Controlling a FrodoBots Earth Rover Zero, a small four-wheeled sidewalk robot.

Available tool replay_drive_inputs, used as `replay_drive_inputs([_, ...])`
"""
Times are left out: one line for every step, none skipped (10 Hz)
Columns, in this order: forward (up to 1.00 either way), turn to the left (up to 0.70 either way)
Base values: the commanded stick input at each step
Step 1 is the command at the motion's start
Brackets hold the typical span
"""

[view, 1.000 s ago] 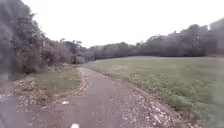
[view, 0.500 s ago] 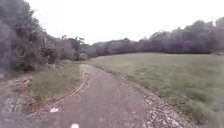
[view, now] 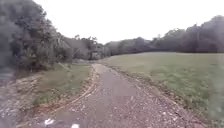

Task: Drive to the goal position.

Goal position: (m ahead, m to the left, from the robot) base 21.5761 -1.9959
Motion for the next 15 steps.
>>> replay_drive_inputs([0.70, 0.00])
replay_drive_inputs([0.70, 0.00])
replay_drive_inputs([0.70, 0.00])
replay_drive_inputs([0.70, 0.00])
replay_drive_inputs([0.70, 0.00])
replay_drive_inputs([0.70, 0.00])
replay_drive_inputs([0.70, 0.00])
replay_drive_inputs([0.70, 0.00])
replay_drive_inputs([0.70, 0.00])
replay_drive_inputs([0.70, 0.00])
replay_drive_inputs([0.70, 0.00])
replay_drive_inputs([0.70, 0.00])
replay_drive_inputs([0.70, 0.00])
replay_drive_inputs([0.70, 0.00])
replay_drive_inputs([0.70, 0.01])
